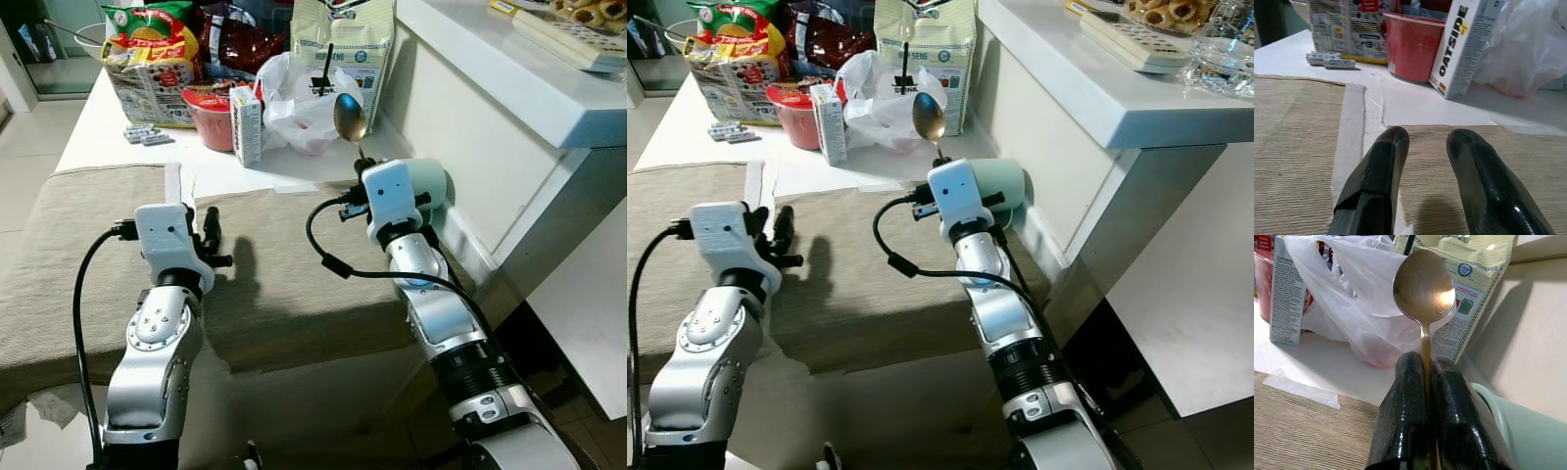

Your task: Setting the table

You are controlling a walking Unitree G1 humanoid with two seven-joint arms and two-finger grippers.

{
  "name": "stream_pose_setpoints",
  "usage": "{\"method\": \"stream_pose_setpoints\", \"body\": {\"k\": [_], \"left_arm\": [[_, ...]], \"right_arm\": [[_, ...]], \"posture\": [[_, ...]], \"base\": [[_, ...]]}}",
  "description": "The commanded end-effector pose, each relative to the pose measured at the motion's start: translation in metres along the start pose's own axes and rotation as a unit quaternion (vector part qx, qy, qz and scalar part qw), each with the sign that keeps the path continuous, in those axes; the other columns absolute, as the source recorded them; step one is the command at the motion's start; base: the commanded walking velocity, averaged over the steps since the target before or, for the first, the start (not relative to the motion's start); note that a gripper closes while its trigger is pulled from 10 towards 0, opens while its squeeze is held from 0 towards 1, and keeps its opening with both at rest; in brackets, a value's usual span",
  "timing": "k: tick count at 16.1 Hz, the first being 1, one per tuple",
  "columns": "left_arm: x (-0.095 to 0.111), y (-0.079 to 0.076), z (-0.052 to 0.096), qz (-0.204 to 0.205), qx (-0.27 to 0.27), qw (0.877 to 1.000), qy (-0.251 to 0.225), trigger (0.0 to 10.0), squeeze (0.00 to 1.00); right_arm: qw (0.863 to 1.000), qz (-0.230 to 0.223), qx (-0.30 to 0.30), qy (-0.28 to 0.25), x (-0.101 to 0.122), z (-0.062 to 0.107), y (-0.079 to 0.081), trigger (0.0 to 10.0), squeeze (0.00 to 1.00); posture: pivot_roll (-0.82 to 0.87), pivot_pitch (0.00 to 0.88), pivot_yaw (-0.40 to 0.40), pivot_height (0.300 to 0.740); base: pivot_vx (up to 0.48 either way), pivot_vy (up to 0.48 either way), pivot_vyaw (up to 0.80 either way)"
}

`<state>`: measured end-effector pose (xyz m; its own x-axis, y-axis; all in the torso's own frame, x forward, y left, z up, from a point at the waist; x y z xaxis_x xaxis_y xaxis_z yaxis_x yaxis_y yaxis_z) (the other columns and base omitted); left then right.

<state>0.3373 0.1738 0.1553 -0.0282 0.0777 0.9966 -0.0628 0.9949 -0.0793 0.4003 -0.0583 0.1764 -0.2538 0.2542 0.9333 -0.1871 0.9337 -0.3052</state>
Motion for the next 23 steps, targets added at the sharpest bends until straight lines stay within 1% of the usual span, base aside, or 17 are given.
{"method": "stream_pose_setpoints", "body": {"k": [1, 4, 6, 8, 9, 14, 23], "left_arm": [[0.004, -0.003, -0.003, 0.0, -0.001, 1.0, -0.008, 10.0, 0.0], [0.01, -0.002, -0.006, 0.011, 0.008, 1.0, -0.02, 10.0, 0.0], [0.016, 0.001, -0.007, 0.005, 0.012, 0.999, -0.033, 10.0, 0.0], [0.018, 0.0, -0.007, 0.009, 0.01, 0.999, -0.037, 10.0, 0.0], [0.019, 0.0, -0.007, 0.015, 0.011, 0.999, -0.039, 10.0, 0.0], [0.022, 0.0, -0.008, 0.014, 0.009, 0.999, -0.044, 10.0, 0.0], [0.02, -0.001, -0.009, 0.014, 0.008, 0.999, -0.041, 10.0, 0.0]], "right_arm": [[1.0, -0.012, -0.004, 0.011, -0.005, 0.0, -0.003, 0.0, 0.0], [1.0, -0.016, -0.003, 0.018, -0.007, -0.002, -0.003, 0.0, 0.0], [1.0, -0.018, -0.003, 0.02, -0.008, -0.002, -0.003, 0.0, 0.0], [1.0, -0.019, -0.002, 0.022, -0.009, -0.002, -0.002, 0.0, 0.0], [1.0, -0.021, -0.002, 0.023, -0.009, -0.002, -0.002, 0.0, 0.0], [0.999, -0.022, -0.004, 0.025, -0.011, -0.002, -0.002, 0.0, 0.0], [0.999, -0.022, -0.005, 0.028, -0.013, -0.001, -0.001, 0.0, 0.0]], "posture": [[-0.04, 0.048, -0.049, 0.74], [-0.03, 0.051, -0.047, 0.74], [-0.03, 0.052, -0.046, 0.74], [-0.03, 0.051, -0.046, 0.74], [-0.03, 0.051, -0.046, 0.74], [-0.03, 0.053, -0.04, 0.74], [-0.03, 0.055, -0.034, 0.74]], "base": [[0.0, 0.0, 0.0], [0.0, 0.0, 0.0], [0.0, 0.0, 0.0], [0.0, 0.0, 0.0], [-0.277, 0.0, 0.0], [-0.277, 0.0, 0.0], [-0.274, 0.0, 0.0]]}}
Point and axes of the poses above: a point about 5 cm out from each wrist's last joint towards the gripper, its own z axis pointing back from the gripper into the wrist, its own x axis along the axis of the wrist's last joint, y = z × x, the point moved 6 cm from there along -z, pointing out of the wrist towards the gripper, and after that the axes turned 1 degree about z, right-handed, at the moved point
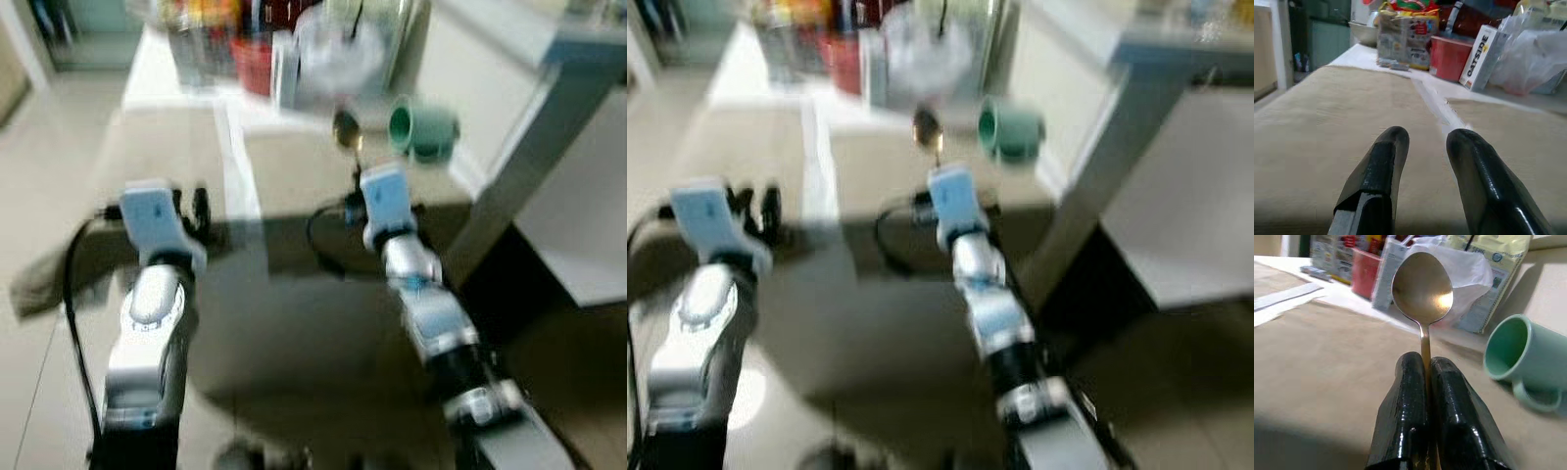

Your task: Setting the table

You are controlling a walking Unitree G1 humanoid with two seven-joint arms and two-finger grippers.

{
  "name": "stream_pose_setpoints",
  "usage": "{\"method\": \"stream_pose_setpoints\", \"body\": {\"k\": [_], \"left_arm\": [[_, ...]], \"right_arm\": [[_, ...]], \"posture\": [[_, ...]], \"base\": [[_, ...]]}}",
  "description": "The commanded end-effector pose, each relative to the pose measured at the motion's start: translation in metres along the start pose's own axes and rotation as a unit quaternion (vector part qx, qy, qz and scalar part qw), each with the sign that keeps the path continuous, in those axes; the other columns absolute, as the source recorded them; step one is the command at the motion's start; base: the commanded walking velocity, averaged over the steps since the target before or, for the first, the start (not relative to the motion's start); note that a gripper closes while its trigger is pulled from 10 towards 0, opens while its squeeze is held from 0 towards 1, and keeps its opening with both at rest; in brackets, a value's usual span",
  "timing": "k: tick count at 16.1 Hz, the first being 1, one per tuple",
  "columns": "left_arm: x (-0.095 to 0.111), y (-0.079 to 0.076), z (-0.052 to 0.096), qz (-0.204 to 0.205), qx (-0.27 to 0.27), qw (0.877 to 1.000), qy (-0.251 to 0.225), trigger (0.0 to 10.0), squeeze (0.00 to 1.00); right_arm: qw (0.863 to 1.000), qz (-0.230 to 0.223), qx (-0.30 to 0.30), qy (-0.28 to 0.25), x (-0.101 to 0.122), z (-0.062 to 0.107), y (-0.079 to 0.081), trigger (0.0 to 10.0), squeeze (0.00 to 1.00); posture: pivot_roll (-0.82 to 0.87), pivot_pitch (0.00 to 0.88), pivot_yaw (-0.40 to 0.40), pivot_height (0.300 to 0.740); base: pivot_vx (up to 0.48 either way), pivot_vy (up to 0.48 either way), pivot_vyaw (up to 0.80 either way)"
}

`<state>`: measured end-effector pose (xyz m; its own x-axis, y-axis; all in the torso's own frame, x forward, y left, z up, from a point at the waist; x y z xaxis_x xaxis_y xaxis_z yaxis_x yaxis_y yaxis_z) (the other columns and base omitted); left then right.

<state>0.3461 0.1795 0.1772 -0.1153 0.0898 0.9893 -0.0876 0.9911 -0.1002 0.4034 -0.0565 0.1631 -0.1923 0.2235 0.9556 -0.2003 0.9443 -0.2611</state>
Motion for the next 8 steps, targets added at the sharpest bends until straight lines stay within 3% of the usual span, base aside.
{"method": "stream_pose_setpoints", "body": {"k": [1, 6, 8], "left_arm": [[-0.0022, -0.0043, 0.0005, 0.004, -0.007, 1.0, 0.004, 10.0, 0.0], [-0.0032, -0.0033, -0.0004, 0.004, -0.006, 1.0, 0.007, 10.0, 0.0], [-0.0039, -0.0049, -0.0006, 0.004, -0.007, 1.0, 0.007, 10.0, 0.0]], "right_arm": [[1.0, 0.0, -0.007, 0.001, -0.0004, -0.0004, -0.0057, 0.0, 0.0], [1.0, 0.0, -0.006, 0.001, 0.0003, -0.0008, -0.0038, 0.0, 0.0], [1.0, 0.0, -0.005, 0.003, -0.0018, -0.0004, -0.0027, 0.0, 0.0]], "posture": [[-0.03, 0.056, -0.032, 0.74], [-0.03, 0.057, -0.03, 0.74], [-0.03, 0.056, -0.03, 0.74]], "base": [[-0.274, 0.0, 0.0], [-0.276, 0.0, 0.0], [0.0, 0.0, 0.0]]}}
Point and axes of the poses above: a point about 5 cm out from each wrist's last joint towards the gripper, its own z axis pointing back from the gripper into the wrist, its own x axis along the axis of the wrist's last joint, y = z × x, the point moved 6 cm from there along -z, pointing out of the wrist towards the gripper, and after that the axes turned 1 degree about z, right-handed, at the moved point
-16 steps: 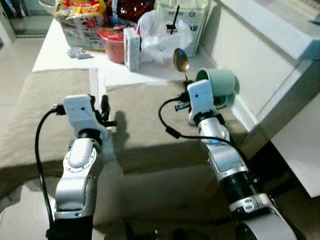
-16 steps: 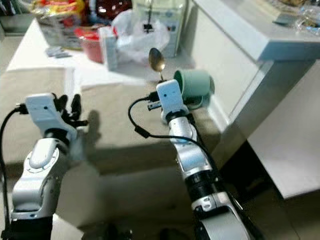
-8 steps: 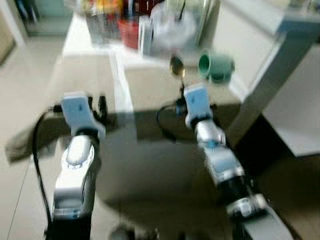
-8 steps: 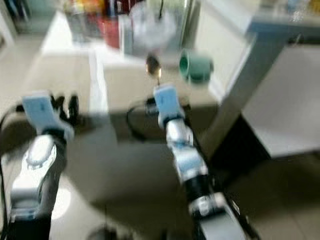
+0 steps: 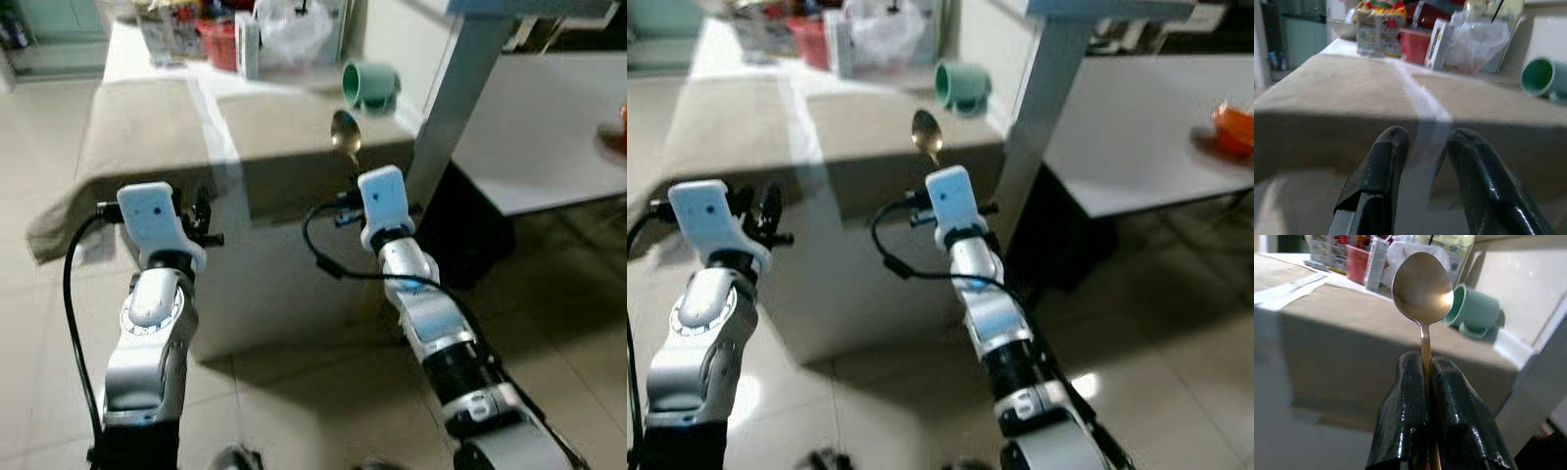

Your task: Setting the table

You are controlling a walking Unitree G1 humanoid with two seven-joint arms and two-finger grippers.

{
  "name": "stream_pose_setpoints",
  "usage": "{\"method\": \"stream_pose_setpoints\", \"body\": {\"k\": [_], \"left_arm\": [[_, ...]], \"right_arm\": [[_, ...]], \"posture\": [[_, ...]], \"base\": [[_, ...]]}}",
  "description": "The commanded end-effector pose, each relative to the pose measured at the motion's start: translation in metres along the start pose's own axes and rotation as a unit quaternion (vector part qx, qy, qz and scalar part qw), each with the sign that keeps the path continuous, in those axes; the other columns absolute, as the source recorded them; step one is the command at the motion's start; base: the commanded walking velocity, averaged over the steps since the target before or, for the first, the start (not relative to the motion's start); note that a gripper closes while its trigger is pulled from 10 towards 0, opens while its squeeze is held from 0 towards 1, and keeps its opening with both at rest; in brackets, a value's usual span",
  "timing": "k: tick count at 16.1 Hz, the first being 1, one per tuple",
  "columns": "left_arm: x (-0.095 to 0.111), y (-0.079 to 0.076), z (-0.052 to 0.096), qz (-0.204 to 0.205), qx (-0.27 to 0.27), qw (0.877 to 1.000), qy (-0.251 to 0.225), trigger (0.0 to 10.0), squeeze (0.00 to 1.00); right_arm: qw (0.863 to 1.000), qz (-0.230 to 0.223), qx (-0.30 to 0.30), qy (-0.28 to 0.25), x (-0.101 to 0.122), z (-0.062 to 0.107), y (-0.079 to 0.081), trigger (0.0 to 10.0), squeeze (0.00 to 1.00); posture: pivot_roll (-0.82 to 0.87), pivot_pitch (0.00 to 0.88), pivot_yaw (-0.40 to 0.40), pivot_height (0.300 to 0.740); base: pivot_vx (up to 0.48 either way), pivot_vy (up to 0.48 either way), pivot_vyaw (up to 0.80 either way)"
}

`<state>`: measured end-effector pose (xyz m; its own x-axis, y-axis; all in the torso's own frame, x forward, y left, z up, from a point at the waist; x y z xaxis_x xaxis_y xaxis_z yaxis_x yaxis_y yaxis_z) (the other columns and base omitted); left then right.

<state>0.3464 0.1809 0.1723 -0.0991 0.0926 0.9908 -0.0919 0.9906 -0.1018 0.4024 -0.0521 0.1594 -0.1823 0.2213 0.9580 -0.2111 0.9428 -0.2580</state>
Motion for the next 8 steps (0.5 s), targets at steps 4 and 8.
{"method": "stream_pose_setpoints", "body": {"k": [4, 8], "left_arm": [[0.0004, -0.0095, 0.0, -0.002, -0.014, 1.0, 0.0, 10.0, 0.0], [0.0013, -0.0126, -0.0003, -0.005, -0.019, 1.0, -0.003, 10.0, 0.0]], "right_arm": [[1.0, -0.003, -0.003, 0.008, -0.0032, -0.0011, -0.005, 0.0, 0.0], [1.0, -0.008, 0.005, 0.017, -0.0068, -0.0022, -0.0028, 0.0, 0.0]], "posture": [[-0.03, 0.053, -0.029, 0.74], [-0.03, 0.04, -0.03, 0.74]], "base": [[0.0, 0.0, 0.0], [0.0, 0.0, 0.0]]}}
Point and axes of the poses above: a point about 5 cm out from each wrist's last joint towards the gripper, its own z axis pointing back from the gripper into the wrist, its own x axis along the axis of the wrist's last joint, y = z × x, the point moved 6 cm from there along -z, pointing out of the wrist towards the gripper, and after that the axes turned 1 degree about z, right-handed, at the moved point
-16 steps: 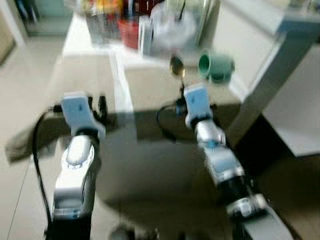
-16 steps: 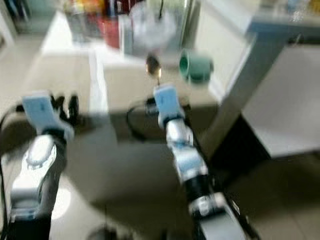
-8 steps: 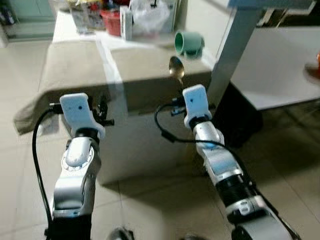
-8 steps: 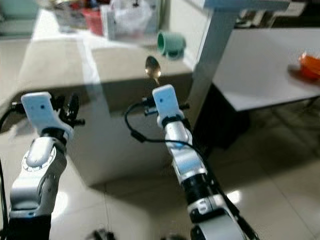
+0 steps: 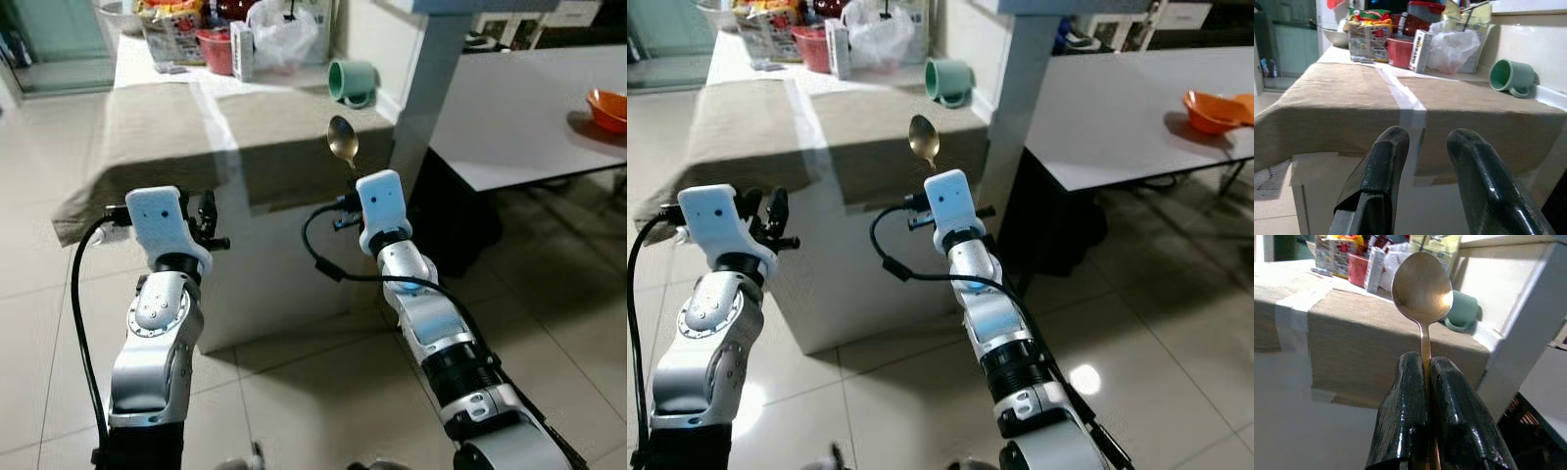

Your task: Setting the table

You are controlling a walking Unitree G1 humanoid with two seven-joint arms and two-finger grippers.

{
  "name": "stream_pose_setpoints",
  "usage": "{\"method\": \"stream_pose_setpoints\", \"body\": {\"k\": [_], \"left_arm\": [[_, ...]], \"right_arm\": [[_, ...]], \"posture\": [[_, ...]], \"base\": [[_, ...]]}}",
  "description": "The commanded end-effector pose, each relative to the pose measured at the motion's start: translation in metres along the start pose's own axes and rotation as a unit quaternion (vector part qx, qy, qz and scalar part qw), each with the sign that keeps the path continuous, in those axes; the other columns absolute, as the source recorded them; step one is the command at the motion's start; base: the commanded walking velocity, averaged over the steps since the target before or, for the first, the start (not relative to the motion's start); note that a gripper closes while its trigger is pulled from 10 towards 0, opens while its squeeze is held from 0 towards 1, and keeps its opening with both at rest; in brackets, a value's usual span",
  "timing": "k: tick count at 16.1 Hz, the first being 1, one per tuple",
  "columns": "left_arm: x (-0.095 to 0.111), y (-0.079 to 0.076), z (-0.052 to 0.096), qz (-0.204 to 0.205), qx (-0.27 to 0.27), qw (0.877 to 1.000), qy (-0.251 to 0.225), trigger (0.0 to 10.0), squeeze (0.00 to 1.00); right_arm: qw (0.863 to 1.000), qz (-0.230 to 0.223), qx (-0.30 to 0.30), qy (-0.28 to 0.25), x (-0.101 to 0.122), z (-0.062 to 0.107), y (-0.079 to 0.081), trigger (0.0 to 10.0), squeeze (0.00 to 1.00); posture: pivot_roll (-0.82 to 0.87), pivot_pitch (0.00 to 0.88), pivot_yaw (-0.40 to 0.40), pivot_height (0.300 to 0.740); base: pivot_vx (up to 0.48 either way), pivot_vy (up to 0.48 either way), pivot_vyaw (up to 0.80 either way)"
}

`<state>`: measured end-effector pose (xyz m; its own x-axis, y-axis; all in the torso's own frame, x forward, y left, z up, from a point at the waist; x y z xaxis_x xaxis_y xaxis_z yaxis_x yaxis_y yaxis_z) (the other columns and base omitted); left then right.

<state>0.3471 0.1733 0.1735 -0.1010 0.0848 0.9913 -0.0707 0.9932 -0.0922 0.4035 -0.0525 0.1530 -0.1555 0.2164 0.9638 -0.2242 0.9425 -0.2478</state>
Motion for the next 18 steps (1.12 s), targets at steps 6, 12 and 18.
{"method": "stream_pose_setpoints", "body": {"k": [6, 12, 18], "left_arm": [[-0.001, -0.005, 0.0, 0.001, 0.0, 1.0, -0.001, 10.0, 0.0], [-0.007, -0.001, 0.002, -0.008, 0.014, 1.0, 0.008, 10.0, 0.0], [-0.024, 0.015, 0.001, -0.033, 0.059, 0.997, 0.037, 10.0, 0.0]], "right_arm": [[0.999, 0.018, 0.032, 0.003, 0.0, -0.002, 0.009, 10.0, 0.0], [0.998, 0.001, 0.06, 0.004, -0.001, -0.001, 0.014, 10.0, 0.0], [0.998, 0.012, 0.059, 0.009, -0.009, 0.003, 0.007, 10.0, 0.0]], "posture": [[-0.02, 0.027, -0.035, 0.74], [-0.02, 0.025, -0.039, 0.74], [-0.02, 0.031, -0.033, 0.74]], "base": [[0.0, -0.292, 0.0], [0.0, -0.476, 0.0], [0.0, -0.461, 0.0]]}}
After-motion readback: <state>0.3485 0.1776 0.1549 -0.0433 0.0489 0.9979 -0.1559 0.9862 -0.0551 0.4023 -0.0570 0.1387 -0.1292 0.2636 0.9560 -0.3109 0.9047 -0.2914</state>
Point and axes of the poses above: a point about 5 cm out from each wrist's last joint towards the gripper, its own z axis pointing back from the gripper into the wrist, its own x axis along the axis of the wrist's last joint, y = z × x, the point moved 6 cm from there along -z, pointing out of the wrist towards the gripper, and after that the axes turned 1 degree about z, right-handed, at the moved point
